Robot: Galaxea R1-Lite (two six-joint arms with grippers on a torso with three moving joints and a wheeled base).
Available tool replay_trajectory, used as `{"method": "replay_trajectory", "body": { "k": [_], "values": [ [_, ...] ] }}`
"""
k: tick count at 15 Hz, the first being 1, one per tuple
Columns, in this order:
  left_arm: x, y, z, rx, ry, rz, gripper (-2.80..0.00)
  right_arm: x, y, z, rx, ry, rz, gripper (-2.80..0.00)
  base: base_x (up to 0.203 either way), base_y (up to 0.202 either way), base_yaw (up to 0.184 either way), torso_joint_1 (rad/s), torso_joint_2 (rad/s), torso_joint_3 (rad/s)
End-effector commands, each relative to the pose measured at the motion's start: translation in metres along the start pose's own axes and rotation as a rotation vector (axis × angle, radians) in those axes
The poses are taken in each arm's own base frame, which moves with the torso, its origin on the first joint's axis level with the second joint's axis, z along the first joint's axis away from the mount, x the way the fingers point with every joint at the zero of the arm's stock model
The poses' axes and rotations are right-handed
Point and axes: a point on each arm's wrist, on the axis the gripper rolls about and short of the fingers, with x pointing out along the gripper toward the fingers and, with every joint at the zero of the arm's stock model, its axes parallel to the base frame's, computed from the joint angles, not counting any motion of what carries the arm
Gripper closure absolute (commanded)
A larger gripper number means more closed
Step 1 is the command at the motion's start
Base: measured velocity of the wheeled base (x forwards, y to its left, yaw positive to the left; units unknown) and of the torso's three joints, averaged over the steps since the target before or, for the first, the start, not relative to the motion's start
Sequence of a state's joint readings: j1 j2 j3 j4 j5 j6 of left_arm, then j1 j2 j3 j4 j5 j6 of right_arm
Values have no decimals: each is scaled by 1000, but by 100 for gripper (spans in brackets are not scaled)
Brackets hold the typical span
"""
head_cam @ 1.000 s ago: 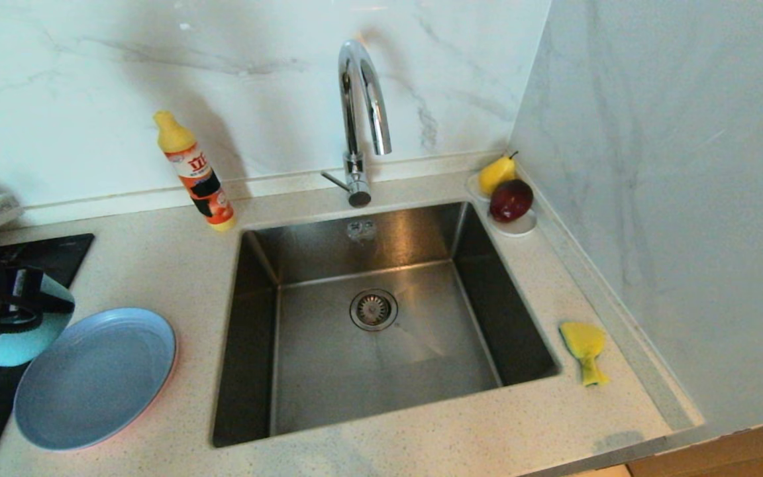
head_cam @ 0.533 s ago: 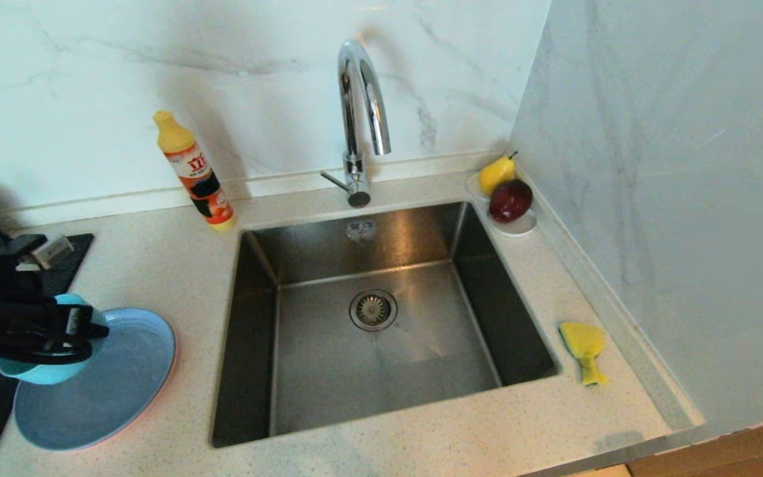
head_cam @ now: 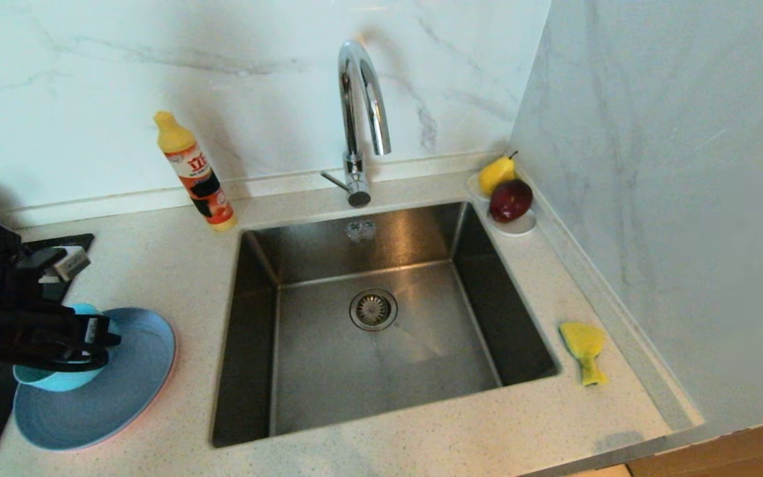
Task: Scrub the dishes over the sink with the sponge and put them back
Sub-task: Place the bowl on the plate
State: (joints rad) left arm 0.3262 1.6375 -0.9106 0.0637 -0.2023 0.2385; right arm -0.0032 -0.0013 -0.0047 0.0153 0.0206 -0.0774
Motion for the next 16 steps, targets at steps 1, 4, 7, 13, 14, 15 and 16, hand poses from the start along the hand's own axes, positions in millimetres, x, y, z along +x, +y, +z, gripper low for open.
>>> {"method": "replay_trajectory", "body": {
  "k": [1,4,7,13,14,15,16],
  "values": [
    [13,2,-3,-1,8,10,0,0,0,0,-1,1,1,0,0,0,0,0,0,0],
    [13,2,-2,-6,4,12,0,0,0,0,-1,1,1,0,0,0,0,0,0,0],
    [14,3,-2,-7,6,13,0,0,0,0,-1,1,1,0,0,0,0,0,0,0],
    [11,2,-1,-11,-2,14,-280,0,0,0,-1,1,1,0,0,0,0,0,0,0],
    [10,2,0,-14,-8,13,-280,0,0,0,-1,1,1,0,0,0,0,0,0,0],
    [6,1,3,-28,-25,15,-280,0,0,0,-1,1,1,0,0,0,0,0,0,0],
    [0,1,7,-49,-49,18,-280,0,0,0,-1,1,1,0,0,0,0,0,0,0]
  ]
}}
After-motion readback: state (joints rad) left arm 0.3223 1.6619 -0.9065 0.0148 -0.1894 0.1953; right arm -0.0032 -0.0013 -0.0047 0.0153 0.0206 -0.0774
